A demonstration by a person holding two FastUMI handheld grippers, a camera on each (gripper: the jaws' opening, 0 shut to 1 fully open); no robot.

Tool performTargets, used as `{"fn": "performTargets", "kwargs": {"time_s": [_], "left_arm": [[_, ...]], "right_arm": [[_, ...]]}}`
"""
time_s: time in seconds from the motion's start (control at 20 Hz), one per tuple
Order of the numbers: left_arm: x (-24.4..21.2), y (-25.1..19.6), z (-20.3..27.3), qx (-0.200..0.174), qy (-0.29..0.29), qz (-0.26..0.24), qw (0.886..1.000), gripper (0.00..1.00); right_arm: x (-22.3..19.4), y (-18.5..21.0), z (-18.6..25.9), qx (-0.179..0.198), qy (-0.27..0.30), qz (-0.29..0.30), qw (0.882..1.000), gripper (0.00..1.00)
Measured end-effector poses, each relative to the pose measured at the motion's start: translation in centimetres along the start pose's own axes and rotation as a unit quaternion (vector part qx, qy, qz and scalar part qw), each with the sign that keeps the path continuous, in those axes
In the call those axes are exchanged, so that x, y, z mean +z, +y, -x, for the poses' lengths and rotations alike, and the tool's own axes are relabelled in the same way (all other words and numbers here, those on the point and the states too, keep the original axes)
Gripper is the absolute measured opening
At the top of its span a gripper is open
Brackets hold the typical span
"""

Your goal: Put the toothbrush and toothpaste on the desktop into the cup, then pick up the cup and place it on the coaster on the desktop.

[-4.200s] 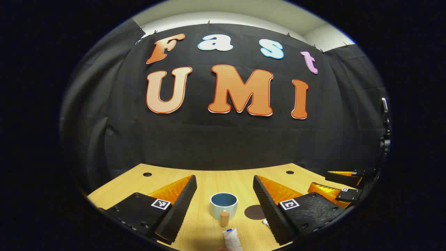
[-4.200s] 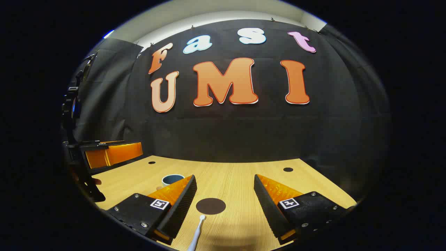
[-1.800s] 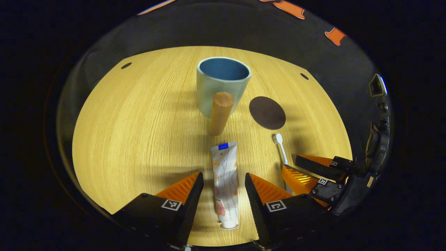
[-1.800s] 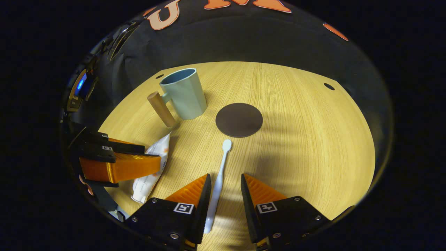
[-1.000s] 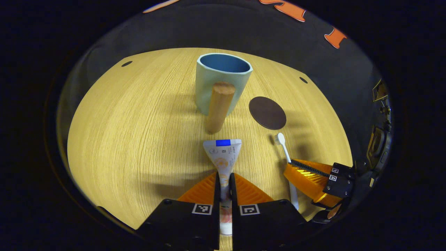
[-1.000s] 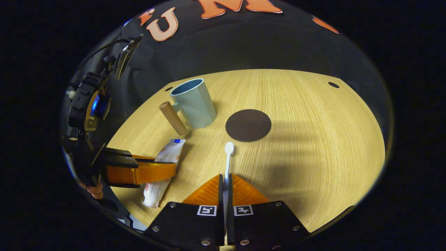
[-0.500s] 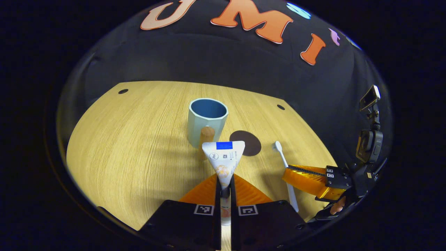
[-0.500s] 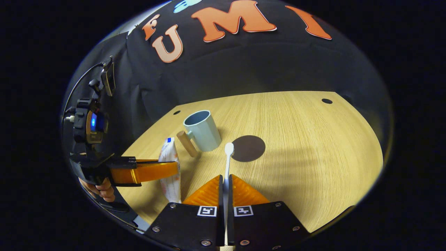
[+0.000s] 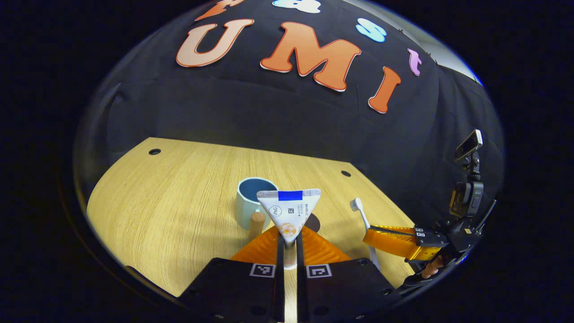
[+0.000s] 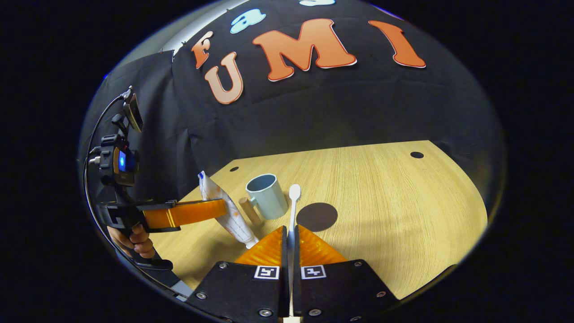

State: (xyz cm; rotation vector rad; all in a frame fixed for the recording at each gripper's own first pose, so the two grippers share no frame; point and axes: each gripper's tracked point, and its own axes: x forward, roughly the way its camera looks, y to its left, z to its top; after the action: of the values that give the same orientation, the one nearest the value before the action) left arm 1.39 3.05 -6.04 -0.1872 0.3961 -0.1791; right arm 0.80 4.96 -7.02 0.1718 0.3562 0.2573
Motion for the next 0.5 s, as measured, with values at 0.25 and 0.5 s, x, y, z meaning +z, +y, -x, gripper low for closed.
{"fn": "performTargets", "kwargs": {"time_s": [0.25, 0.5], "left_arm": [[5.2, 0.7, 0.6, 0.013, -0.065, -0.007, 0.998, 0.11], [10.1, 2.0, -0.9, 0.024, -0.109, 0.002, 0.994, 0.1]], "right_arm": [[2.7, 0.5, 0.1, 0.015, -0.037, -0.004, 0.999, 0.04], [5.1, 0.2, -0.1, 0.019, -0.069, 0.002, 0.997, 0.03]]}}
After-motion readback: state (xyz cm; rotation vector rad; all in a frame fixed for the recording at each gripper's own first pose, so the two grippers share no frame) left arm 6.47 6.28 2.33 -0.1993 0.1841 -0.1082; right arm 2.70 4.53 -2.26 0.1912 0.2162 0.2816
